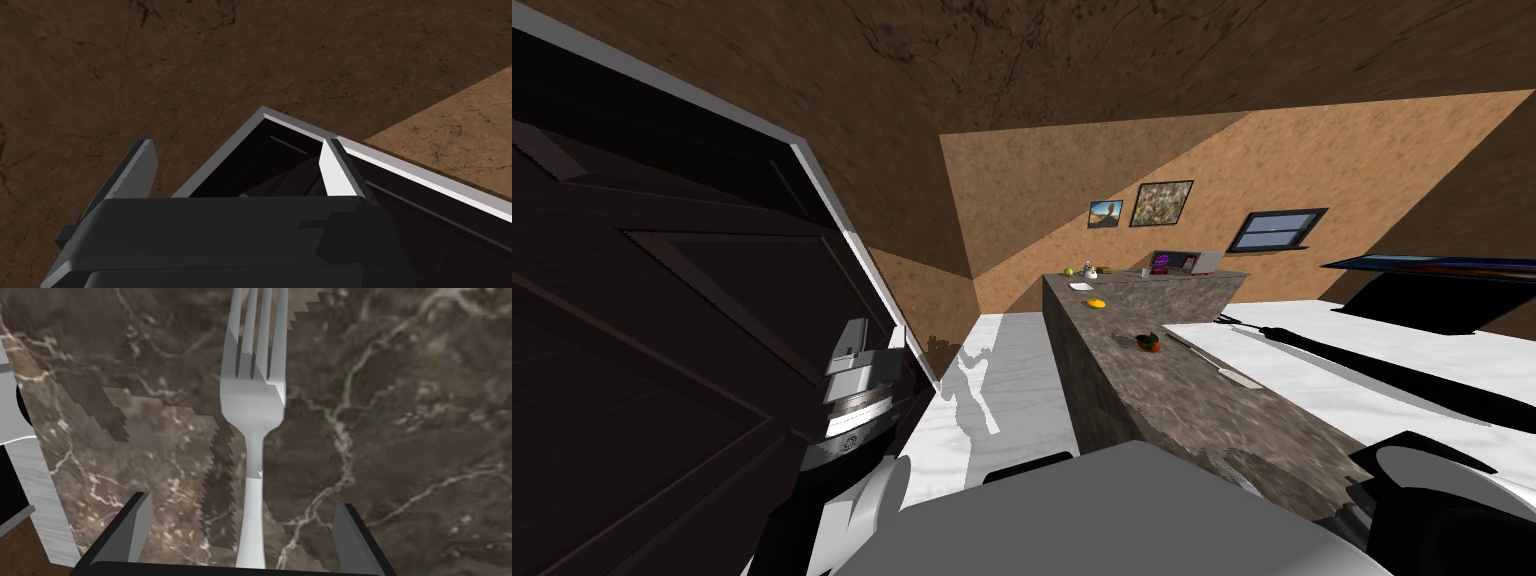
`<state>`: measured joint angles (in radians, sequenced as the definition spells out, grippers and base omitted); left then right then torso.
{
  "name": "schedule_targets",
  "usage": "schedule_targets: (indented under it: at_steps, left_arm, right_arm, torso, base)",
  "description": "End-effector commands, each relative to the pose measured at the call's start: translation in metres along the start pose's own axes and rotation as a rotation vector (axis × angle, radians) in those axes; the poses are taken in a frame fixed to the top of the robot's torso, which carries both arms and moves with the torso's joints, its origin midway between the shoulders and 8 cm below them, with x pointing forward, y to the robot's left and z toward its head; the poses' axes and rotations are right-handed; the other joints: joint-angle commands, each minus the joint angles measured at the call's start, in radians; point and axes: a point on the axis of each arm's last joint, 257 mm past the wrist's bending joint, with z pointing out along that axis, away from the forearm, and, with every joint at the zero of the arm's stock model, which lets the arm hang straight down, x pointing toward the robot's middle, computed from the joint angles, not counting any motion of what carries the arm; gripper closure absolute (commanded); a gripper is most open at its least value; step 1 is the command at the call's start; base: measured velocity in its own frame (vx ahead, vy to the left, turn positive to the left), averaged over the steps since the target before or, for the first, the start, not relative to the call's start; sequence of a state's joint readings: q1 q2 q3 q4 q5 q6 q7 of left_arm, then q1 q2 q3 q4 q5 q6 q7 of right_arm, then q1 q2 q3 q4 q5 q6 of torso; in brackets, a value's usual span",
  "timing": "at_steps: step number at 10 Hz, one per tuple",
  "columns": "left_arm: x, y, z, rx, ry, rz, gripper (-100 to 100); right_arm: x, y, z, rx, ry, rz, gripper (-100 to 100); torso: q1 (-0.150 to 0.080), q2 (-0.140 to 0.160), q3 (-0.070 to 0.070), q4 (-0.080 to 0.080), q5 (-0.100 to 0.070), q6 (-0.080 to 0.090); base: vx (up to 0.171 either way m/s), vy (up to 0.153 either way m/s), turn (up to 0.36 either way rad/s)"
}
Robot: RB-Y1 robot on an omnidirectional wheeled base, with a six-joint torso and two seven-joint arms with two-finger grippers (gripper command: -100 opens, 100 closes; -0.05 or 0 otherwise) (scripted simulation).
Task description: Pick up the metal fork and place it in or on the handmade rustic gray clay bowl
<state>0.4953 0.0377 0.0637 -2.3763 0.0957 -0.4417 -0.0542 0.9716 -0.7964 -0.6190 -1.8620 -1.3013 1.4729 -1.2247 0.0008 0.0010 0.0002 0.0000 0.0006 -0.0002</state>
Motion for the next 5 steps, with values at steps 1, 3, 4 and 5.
schedule_targets:
  at_steps: [1, 3, 4, 5]
  left_arm:
    - [0.0000, 0.0000, 0.0000, 0.000, 0.000, 0.000, 0]
    - [0.0000, 0.0000, 0.0000, 0.000, 0.000, 0.000, 0]
    - [0.0000, 0.0000, 0.0000, 0.000, 0.000, 0.000, 0]
    - [0.0000, 0.0000, 0.0000, 0.000, 0.000, 0.000, 0]
  right_arm:
    - [0.0000, 0.0000, 0.0000, 0.000, 0.000, 0.000, 100]
    - [0.0001, 0.0003, -0.0003, -0.001, 0.000, -0.001, 100]
    - [0.0002, 0.0001, -0.0003, -0.001, 0.000, -0.002, 100]
    - [0.0003, 0.0001, -0.0003, -0.001, 0.000, -0.002, 100]
  torso:
    - [0.000, 0.000, 0.000, 0.000, 0.000, 0.000]
    - [-0.001, 0.000, 0.000, 0.000, -0.001, 0.000]
    - [-0.001, 0.000, 0.000, 0.000, -0.001, 0.001]
    - [-0.001, 0.000, 0.000, 0.000, -0.001, 0.001]
  base:
    - [0.000, 0.000, 0.000]
    - [0.000, 0.000, 0.000]
    - [0.000, 0.000, 0.000]
    - [0.000, 0.000, 0.000]
